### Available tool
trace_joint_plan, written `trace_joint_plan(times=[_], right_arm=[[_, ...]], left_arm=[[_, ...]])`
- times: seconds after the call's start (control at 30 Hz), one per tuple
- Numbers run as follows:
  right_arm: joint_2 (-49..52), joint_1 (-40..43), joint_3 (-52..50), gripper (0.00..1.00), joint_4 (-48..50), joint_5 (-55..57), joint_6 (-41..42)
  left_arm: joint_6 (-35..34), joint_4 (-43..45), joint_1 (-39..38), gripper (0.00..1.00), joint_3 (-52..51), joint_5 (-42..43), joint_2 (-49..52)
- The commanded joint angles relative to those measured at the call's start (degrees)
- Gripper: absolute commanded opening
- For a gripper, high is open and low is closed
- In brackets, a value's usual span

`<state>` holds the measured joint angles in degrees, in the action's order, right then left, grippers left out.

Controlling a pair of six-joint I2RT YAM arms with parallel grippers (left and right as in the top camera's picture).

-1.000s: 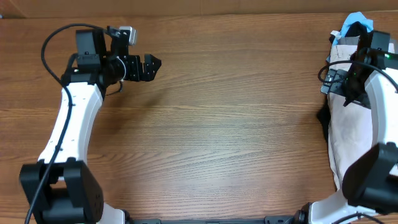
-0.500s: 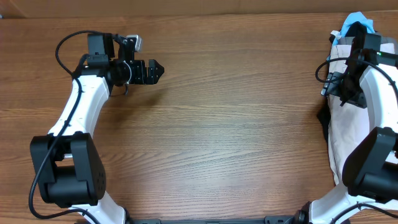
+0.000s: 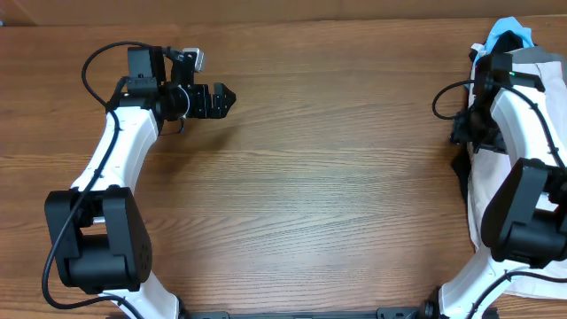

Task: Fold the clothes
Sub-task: 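Reach the right gripper to the beige shorts on the clothes pile and grasp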

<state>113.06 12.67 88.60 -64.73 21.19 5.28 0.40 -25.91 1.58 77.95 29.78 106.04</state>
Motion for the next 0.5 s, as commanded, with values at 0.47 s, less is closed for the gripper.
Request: trace_joint_plan(times=[0.47], right_arm=[[1.4, -0.9, -3.9, 0.70, 4.7, 4.0, 0.7]], left_arm=[[0.9, 0.5, -0.2, 1.00, 1.2, -2.4, 0.8]])
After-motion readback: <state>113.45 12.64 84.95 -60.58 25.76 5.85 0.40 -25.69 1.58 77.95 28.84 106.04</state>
